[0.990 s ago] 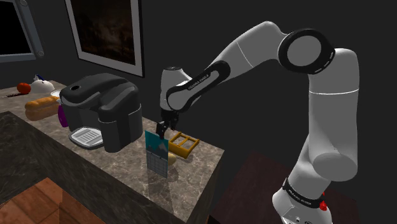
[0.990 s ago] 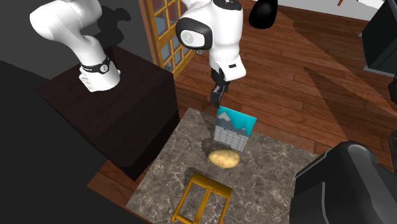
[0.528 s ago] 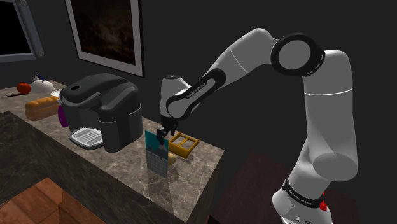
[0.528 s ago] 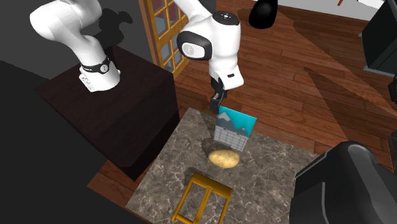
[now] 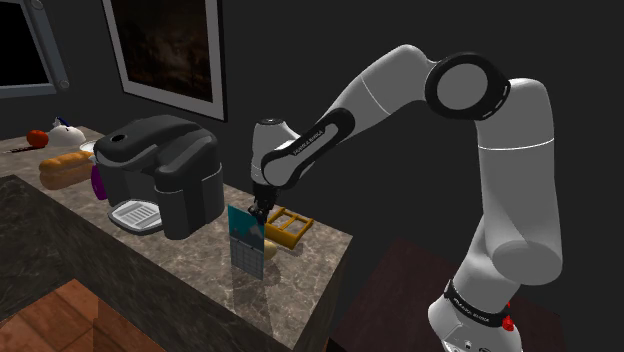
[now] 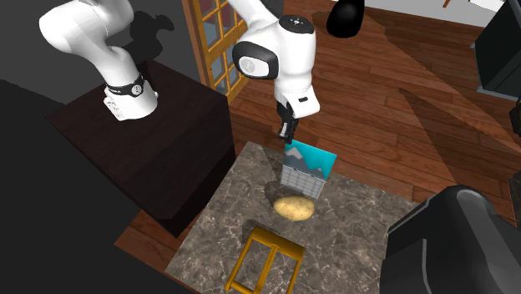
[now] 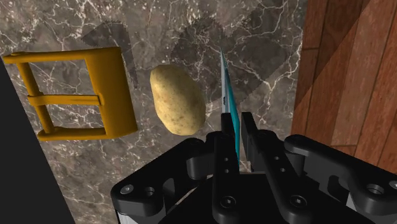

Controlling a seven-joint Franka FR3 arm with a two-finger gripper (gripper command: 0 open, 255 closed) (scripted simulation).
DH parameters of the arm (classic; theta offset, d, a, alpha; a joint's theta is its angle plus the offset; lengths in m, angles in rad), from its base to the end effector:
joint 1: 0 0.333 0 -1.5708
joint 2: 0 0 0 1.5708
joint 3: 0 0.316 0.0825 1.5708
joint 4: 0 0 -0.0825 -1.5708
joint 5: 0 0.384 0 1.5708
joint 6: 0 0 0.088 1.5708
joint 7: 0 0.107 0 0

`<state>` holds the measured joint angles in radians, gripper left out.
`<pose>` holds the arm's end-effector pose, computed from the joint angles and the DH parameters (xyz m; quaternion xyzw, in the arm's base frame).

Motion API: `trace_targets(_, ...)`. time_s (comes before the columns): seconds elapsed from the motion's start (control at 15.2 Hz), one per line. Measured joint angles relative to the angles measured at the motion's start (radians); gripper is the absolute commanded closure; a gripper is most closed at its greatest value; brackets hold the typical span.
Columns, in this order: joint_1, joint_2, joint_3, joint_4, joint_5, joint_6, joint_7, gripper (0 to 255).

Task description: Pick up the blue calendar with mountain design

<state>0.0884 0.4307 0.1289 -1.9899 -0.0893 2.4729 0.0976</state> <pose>0.6022 0.1303 0.2515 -0.9958 -0.0874 -0.0285 0.0025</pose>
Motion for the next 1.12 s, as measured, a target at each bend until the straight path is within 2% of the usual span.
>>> trace_targets(0.33, -0.002, -0.022, 0.003, -0.003, 0.004, -0.02, -0.002, 255)
trace_targets(1.12, -0.01, -0.118, 0.014, 0.036, 0.027, -0.154, -0.019, 255)
